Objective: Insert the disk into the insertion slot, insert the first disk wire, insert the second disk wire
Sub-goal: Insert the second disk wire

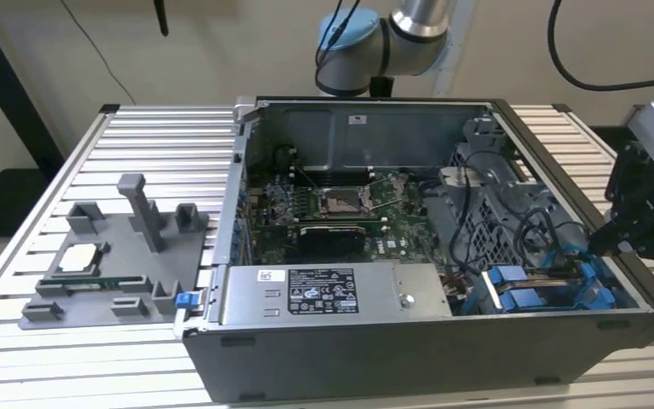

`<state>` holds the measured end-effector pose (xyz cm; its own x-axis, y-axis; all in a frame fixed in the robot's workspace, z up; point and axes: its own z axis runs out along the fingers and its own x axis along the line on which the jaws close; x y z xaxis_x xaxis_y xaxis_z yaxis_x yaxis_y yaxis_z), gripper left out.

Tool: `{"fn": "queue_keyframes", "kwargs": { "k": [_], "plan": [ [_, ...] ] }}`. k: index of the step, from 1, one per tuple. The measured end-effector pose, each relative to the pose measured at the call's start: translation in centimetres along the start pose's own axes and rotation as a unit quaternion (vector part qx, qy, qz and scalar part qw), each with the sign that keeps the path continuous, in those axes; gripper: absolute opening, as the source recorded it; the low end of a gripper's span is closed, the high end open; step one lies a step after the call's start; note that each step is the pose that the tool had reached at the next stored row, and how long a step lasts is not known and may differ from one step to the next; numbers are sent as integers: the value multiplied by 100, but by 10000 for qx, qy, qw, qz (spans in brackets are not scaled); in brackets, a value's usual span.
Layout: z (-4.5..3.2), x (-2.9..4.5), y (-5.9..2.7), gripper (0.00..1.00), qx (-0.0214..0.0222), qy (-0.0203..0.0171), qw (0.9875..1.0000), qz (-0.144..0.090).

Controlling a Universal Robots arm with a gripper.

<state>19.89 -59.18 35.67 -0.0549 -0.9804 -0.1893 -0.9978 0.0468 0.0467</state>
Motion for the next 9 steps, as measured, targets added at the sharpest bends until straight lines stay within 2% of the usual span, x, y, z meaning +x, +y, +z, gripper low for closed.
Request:
{"fn": "queue_keyframes", "kwargs": {
  "k": [4, 5, 9],
  "plan": [
    [12, 2, -1, 100, 1, -7, 10000, 5],
    [13, 3, 0, 0, 0, -16, 10000, 5],
    [16, 3, 3, 0, -1, -39, 10000, 4]
  ]
}}
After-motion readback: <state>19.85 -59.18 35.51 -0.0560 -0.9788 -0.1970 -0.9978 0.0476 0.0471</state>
